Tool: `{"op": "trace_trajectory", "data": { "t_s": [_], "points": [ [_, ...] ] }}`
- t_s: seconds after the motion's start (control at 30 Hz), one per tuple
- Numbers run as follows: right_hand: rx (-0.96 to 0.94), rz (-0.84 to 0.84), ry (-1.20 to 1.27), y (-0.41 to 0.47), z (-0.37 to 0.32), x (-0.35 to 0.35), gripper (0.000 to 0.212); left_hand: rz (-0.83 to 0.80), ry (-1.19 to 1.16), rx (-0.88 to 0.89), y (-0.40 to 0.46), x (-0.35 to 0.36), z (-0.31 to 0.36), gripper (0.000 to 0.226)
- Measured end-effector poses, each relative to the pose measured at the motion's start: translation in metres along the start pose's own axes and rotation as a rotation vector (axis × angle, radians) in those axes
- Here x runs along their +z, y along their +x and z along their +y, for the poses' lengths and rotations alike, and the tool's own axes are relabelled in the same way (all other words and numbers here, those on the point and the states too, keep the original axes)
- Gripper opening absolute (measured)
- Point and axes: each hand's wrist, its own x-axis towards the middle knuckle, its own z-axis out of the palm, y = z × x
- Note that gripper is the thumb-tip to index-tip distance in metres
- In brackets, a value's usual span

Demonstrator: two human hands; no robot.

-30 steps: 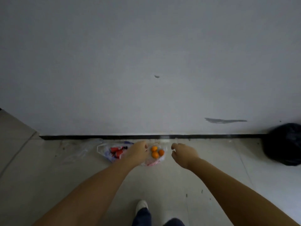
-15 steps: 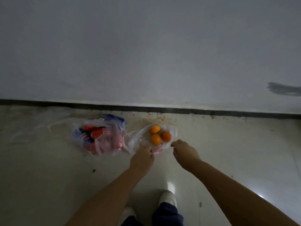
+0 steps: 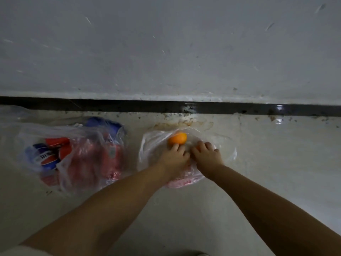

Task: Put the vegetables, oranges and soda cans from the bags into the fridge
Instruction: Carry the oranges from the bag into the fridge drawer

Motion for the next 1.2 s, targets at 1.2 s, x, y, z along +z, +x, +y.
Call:
{"op": "trace_trajectory", "data": {
  "t_s": [1.2],
  "points": [
    [0.336, 0.41, 0.355, -0.502, -0.006, -0.556, 0.062, 0.212, -0.202, 0.133, -0.381, -0.618, 0.131, 0.06]
  ]
}}
